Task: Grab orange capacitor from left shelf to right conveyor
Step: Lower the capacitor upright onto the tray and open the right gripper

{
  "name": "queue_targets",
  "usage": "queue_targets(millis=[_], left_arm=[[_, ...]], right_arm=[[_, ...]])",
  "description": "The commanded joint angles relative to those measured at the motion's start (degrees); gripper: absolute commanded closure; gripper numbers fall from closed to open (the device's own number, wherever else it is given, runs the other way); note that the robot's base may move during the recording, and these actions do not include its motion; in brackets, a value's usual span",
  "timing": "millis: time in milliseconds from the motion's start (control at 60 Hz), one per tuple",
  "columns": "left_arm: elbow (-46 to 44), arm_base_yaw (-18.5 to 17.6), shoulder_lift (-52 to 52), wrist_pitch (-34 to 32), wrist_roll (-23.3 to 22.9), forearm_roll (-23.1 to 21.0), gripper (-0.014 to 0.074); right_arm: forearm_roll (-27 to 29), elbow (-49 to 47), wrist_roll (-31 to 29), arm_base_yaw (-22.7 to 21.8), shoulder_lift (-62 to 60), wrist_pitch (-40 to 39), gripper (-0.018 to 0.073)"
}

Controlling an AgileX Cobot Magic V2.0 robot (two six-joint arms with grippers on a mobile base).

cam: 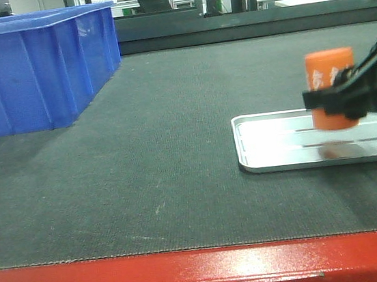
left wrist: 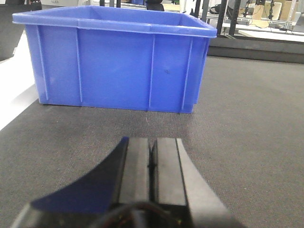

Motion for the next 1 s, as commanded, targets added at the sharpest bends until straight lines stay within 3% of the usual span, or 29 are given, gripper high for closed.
queue_targets(millis=[0,217,300,483,567,983], left_arm=[[-0.2,0.0,-1.1,-4.7,0.0,0.0,0.0701],[-0.2,0.0,-1.1,-4.7,0.0,0.0,0.0701],[-0.2,0.0,-1.1,-4.7,0.0,0.0,0.0701],[-0.2,0.0,-1.1,-4.7,0.0,0.0,0.0701],[-0.2,0.0,-1.1,-4.7,0.0,0.0,0.0701],[-0.2,0.0,-1.1,-4.7,0.0,0.0,0.0701]], right_arm=[[-0.3,-1.0,-2.7,-0.1,1.1,-7.0,0.0384],[-0.3,-1.0,-3.4,-0.1,4.0,-8.8,0.0382],[-0.3,-1.0,-3.4,-0.1,4.0,-8.8,0.0336],[-0.3,-1.0,-3.4,-0.1,3.0,-7.8,0.0022],[-0.3,-1.0,-3.4,-0.1,1.0,-6.4,-0.0073],[0.2,-0.8,-3.4,-0.1,-21.1,9.4,-0.0064]])
